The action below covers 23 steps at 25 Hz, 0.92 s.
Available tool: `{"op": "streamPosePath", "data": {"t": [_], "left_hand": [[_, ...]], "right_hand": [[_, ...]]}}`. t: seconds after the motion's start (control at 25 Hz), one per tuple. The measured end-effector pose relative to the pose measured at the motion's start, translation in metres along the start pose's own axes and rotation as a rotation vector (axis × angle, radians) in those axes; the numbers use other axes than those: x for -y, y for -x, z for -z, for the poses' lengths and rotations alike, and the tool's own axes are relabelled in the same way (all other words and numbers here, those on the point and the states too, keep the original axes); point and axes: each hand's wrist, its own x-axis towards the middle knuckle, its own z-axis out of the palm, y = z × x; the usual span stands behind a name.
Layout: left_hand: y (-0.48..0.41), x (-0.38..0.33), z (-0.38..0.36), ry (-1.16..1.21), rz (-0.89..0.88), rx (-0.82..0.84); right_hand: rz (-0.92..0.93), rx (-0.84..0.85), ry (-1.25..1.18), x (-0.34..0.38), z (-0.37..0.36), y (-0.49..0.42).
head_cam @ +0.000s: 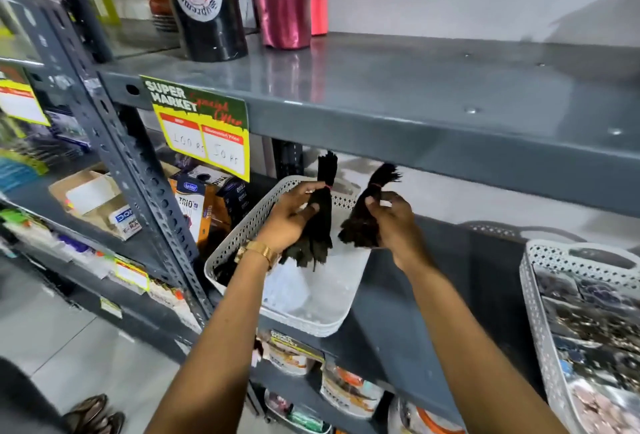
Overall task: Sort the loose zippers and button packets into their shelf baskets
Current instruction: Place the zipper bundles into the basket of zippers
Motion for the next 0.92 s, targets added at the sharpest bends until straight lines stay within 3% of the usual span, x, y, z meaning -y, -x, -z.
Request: {"op": "streamPosePath", "data": {"t": [0.08, 0.2, 0.32, 0.4, 0.52, 0.68, 0.84, 0.92], "left_hand": [[-0.004, 0.019, 0.003, -0.058, 0.096, 0.121], [0.002, 0.041, -0.016, -0.385, 0.231, 0.281], [0.013, 0.044, -0.027, -0.698, 0.121, 0.411], [0.016, 0.044, -0.032, -0.911, -0.025, 0.437], [0.008, 0.057, -0.033, -0.925, 0.105, 0.492], [0.01, 0.061, -0.04, -1.128, 0.145, 0.415], [0.011, 0.062, -0.039, -1.034, 0.167, 0.433], [0.015, 0.059, -0.032, -1.005, 0.227, 0.441]], "right_hand": [[-0.06, 0.12, 0.344, -0.019, -0.025, -0.005], [-0.176, 0.25, 0.89, -0.041, -0.056, 0.005], [-0.153, 0.234, 1.25, -0.056, -0.076, 0.021], [-0.184, 0.287, 1.347, -0.066, -0.081, 0.028], [-0.104, 0.296, 1.584, -0.064, -0.087, 0.033], [-0.043, 0.307, 1.809, -0.067, -0.089, 0.038], [-0.028, 0.296, 1.727, -0.057, -0.089, 0.034], [-0.058, 0.234, 1.554, -0.04, -0.085, 0.041]]}}
